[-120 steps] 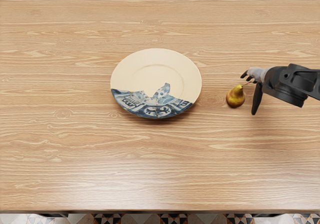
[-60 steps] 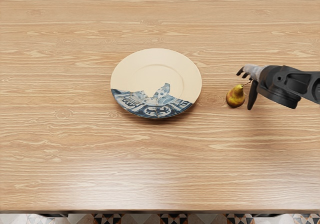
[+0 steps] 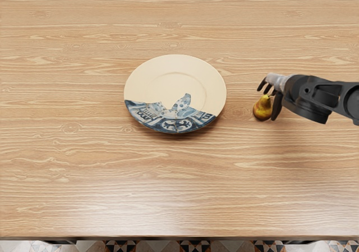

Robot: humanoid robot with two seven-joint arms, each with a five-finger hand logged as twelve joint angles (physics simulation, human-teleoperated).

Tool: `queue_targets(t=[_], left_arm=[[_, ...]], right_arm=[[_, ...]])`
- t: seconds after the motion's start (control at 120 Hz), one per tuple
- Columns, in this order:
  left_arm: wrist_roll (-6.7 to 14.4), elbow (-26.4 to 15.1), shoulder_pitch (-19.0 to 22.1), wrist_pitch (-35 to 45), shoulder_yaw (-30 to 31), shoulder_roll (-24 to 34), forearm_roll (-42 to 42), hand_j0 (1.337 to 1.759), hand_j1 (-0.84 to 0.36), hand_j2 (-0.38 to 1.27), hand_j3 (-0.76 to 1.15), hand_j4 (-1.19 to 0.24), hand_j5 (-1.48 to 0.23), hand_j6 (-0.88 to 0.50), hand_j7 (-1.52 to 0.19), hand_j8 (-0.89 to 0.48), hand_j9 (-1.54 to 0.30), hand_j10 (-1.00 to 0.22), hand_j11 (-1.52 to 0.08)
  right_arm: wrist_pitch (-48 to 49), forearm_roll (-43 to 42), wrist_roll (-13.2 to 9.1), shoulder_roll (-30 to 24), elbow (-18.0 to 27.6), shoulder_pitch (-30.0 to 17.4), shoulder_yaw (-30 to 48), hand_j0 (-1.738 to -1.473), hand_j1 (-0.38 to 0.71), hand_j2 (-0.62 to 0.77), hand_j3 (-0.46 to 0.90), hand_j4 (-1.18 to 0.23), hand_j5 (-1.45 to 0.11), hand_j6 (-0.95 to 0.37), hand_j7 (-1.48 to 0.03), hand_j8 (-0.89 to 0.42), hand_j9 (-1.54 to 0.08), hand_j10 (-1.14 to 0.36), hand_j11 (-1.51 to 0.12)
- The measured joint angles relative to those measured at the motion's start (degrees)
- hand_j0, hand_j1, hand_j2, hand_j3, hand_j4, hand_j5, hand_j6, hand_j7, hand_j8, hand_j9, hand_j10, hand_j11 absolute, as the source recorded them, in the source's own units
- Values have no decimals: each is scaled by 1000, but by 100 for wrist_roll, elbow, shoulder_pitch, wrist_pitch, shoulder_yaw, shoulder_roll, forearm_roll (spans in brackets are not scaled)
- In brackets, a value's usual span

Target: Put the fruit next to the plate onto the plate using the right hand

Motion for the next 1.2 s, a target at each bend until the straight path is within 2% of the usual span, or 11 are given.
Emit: queue_targets(t=[0.167,0.4,0.992,1.2], left_arm=[[0,0,0,-1,-1,0,0,1658,337,2,0,-10,-13,-10,-13,-10,-13,-10,-13],[0,0,4,0,-3,0,-2,1658,337,2,0,-10,-13,-10,-13,-10,-13,-10,-13],[0,0,6,-1,5,0,1,1658,337,2,0,-10,-13,-10,-13,-10,-13,-10,-13],[0,0,9,0,1,0,1,1658,337,3,0,-10,-13,-10,-13,-10,-13,-10,-13]], right_arm=[[20,-17,0,4,19,7,-4,-1658,83,-62,0,-379,-482,-384,-478,-382,-481,-382,-480],[32,-31,-5,32,26,16,-8,-1657,112,36,0,-427,-553,-436,-543,-433,-548,-435,-545],[51,-102,-3,39,30,-8,0,-1649,159,64,0,-550,-827,-565,-763,-553,-823,-555,-823],[42,-161,-2,45,56,-5,10,-1655,232,280,1,-628,-880,-529,-838,-602,-875,-636,-872]])
